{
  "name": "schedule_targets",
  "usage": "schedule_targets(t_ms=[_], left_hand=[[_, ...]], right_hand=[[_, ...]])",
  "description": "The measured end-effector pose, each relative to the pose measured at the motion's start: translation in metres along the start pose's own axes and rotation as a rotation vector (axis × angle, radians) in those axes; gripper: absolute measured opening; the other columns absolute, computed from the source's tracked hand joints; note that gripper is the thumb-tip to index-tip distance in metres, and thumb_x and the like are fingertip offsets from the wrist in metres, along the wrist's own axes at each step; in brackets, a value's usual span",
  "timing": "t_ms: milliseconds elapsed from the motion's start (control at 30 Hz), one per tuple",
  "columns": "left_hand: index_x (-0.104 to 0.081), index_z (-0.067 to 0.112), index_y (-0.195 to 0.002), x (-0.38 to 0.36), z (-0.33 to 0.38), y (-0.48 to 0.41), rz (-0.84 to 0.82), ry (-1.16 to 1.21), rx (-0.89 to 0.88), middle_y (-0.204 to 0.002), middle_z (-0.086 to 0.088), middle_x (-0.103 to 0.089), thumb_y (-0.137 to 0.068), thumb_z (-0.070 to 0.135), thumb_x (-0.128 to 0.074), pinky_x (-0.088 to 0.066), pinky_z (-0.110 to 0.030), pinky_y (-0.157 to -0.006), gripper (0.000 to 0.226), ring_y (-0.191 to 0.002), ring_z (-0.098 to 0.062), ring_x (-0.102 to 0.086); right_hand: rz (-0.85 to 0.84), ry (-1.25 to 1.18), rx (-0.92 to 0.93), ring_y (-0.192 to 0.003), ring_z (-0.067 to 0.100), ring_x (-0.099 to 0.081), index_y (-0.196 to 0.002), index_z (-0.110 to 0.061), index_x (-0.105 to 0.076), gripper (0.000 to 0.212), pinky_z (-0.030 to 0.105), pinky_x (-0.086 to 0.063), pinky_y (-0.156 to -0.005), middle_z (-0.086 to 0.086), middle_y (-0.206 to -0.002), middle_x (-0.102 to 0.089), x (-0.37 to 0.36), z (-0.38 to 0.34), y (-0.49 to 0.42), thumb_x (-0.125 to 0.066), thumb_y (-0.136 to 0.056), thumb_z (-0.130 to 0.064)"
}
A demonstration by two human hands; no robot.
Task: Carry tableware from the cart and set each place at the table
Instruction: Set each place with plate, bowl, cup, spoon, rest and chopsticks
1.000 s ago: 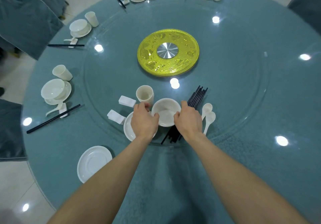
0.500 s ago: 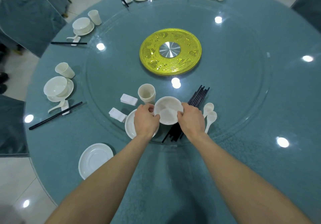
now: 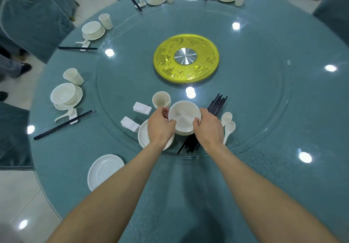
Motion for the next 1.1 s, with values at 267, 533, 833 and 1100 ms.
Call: schedule_targets(t_ms=[267, 533, 833, 1100], left_hand=[[-0.069, 0.027, -0.106, 0.062, -0.011, 0.015, 0.085, 0.12, -0.018, -0.096, 0.017, -0.072, -0.091, 0.017, -0.07, -0.051, -0.022, -0.074, 0.019, -0.081, -0.006, -0.069], [-0.074, 0.027, -0.1, 0.175, -0.124, 0.051, 0.148, 0.069, 0.099, -0.092, 0.012, -0.073, -0.089, 0.012, -0.077, -0.048, -0.011, -0.061, 0.019, -0.061, 0.0, -0.065], [-0.074, 0.025, -0.097, 0.219, -0.237, 0.078, 0.165, -0.049, 0.275, -0.087, 0.011, -0.072, -0.084, 0.011, -0.08, -0.064, -0.043, -0.076, 0.02, -0.07, -0.015, -0.074], [-0.071, 0.023, -0.096, 0.212, -0.262, 0.083, 0.16, -0.103, 0.306, -0.085, 0.013, -0.069, -0.087, 0.013, -0.079, -0.058, -0.03, -0.077, 0.015, -0.079, -0.014, -0.069]], right_hand=[[0.06, -0.212, 0.048, -0.079, 0.031, -0.062, -0.12, -0.024, -0.053, 0.019, 0.042, -0.05, -0.071, 0.0, -0.083, -0.066, 0.011, -0.044, 0.03, -0.053, -0.101, -0.028], [-0.193, -0.232, 0.257, -0.081, 0.034, -0.064, -0.117, -0.02, -0.05, 0.017, 0.041, -0.046, -0.066, 0.003, -0.084, -0.068, -0.064, -0.127, 0.1, -0.052, -0.1, -0.026], [-0.453, -0.062, 0.285, -0.085, 0.039, -0.064, -0.114, -0.014, -0.047, 0.015, 0.049, -0.055, -0.071, 0.011, -0.091, -0.07, -0.143, -0.182, 0.153, -0.051, -0.103, -0.021], [-0.512, -0.024, 0.133, -0.09, 0.036, -0.063, -0.119, -0.015, -0.047, 0.016, 0.045, -0.054, -0.066, 0.013, -0.1, -0.065, -0.172, -0.184, 0.166, -0.052, -0.104, -0.019]])
Point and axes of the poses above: each hand's wrist, its own y-axis away from the middle knuckle, its own x-axis out of the back of the hand, z = x × y, the point moved 2 cm from there along -y, towards the middle knuckle
